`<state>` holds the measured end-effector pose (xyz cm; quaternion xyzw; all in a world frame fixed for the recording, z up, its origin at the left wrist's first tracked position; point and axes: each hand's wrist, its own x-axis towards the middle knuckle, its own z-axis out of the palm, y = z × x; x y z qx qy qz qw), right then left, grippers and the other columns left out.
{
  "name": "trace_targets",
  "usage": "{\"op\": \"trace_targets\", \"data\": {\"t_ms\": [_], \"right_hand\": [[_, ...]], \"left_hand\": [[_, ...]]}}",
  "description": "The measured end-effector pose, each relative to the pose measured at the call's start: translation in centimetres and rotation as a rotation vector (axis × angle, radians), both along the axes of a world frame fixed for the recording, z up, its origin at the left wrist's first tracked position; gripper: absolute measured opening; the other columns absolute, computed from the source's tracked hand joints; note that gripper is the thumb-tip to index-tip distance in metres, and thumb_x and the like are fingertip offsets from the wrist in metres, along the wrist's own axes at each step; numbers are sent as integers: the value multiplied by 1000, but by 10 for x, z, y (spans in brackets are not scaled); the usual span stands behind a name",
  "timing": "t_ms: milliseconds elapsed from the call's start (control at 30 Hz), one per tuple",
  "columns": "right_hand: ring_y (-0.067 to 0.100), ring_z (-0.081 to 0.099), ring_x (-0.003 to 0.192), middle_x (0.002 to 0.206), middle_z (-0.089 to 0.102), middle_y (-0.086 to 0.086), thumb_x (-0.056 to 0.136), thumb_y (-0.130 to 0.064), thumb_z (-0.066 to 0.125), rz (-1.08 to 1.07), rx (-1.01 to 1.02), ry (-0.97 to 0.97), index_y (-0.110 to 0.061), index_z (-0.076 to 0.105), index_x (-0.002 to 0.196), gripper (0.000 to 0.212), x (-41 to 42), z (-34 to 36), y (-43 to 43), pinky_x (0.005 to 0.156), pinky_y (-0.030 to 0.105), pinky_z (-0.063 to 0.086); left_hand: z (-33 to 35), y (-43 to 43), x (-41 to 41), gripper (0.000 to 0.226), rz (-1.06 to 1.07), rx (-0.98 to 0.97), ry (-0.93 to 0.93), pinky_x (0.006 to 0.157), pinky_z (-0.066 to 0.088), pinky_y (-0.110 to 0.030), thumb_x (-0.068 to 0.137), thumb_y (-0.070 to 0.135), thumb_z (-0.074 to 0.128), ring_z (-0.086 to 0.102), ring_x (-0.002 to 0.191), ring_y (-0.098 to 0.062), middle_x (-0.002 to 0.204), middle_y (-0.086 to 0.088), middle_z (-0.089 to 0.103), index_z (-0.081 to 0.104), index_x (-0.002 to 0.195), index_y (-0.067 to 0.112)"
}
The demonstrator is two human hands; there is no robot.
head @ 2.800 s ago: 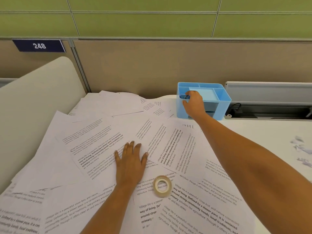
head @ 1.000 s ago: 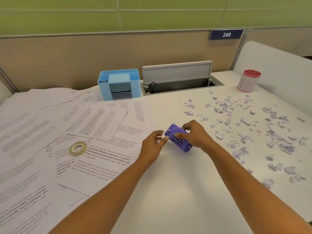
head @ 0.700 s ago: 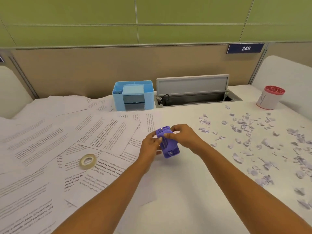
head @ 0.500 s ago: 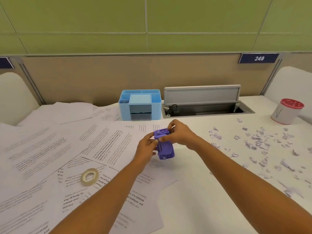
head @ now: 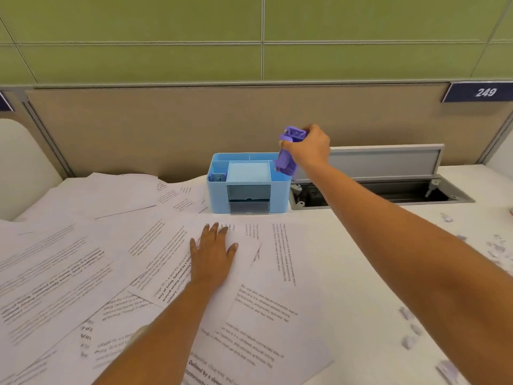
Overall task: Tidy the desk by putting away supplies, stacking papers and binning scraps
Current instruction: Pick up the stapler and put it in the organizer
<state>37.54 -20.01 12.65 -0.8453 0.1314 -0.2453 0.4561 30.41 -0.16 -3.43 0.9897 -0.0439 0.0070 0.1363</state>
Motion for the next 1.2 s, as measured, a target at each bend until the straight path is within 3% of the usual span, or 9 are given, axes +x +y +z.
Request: {"op": "trace_targets", "data": {"t_ms": [133, 233, 333, 533, 667, 867, 1033, 1200], "right_hand": [[15, 46, 89, 116, 54, 10, 80, -25, 72, -81, 65, -24, -6, 46, 116, 48, 18, -16, 3, 74, 21, 39], [18, 50, 90, 112, 52, 9, 80, -24, 72, -98, 131, 1, -8, 44, 110, 45, 25, -30, 6, 73, 22, 39], [15, 48, 88, 118, 53, 9, 81, -26, 71, -127, 186, 15, -7, 42, 119, 52, 27, -39, 8, 73, 21, 40], [15, 49, 86, 111, 51, 6, 82, -31, 70, -144, 155, 38, -9, 39, 118, 52, 30, -45, 1, 70, 21, 41], [17, 51, 83, 108, 53, 6, 79, -25, 72, -102, 70, 24, -8, 41, 112, 49, 34, -52, 9, 68, 23, 41], [23, 58, 98, 115, 57, 9, 79, -22, 73, -28, -130, 10, -6, 43, 113, 47, 40, -76, 20, 74, 27, 45], [22, 48, 111, 117, 56, 9, 93, -37, 51, -56, -431, 82, -8, 51, 118, 38, 35, -87, 16, 90, 36, 45], [21, 46, 114, 121, 54, 8, 98, -38, 39, 27, -542, 34, -8, 54, 117, 40, 28, -99, 12, 94, 36, 46]], "left_hand": [[-11, 1, -4, 53, -18, 26, -21, 116, 0, -46, 99, 44, 20, 4, 146, -16, 157, 3, 10, 19, 148, 22], [-11, 1, -4, 52, -12, 22, -41, 116, 1, -46, 99, 43, 21, 7, 145, -15, 157, 4, 12, 20, 147, 22], [-11, 0, -5, 52, -6, 24, -48, 116, 1, -45, 99, 42, 21, 8, 145, -15, 157, 4, 13, 20, 147, 22], [-12, -1, -4, 52, 0, 30, -43, 117, 1, -44, 100, 42, 20, 8, 145, -14, 157, 4, 13, 19, 147, 23], [-12, -1, -5, 51, 2, 33, -47, 117, 1, -43, 100, 42, 20, 8, 145, -14, 157, 4, 13, 19, 147, 23], [-11, -1, -5, 51, 5, 26, -48, 117, 1, -43, 100, 42, 21, 8, 145, -13, 157, 5, 14, 19, 147, 24], [-11, -1, -5, 51, 6, 22, -52, 117, 2, -44, 100, 41, 22, 8, 145, -13, 157, 4, 14, 21, 147, 23], [-10, -1, -5, 50, 5, 31, -52, 117, 3, -43, 100, 41, 21, 9, 145, -13, 156, 4, 15, 21, 147, 23]]}}
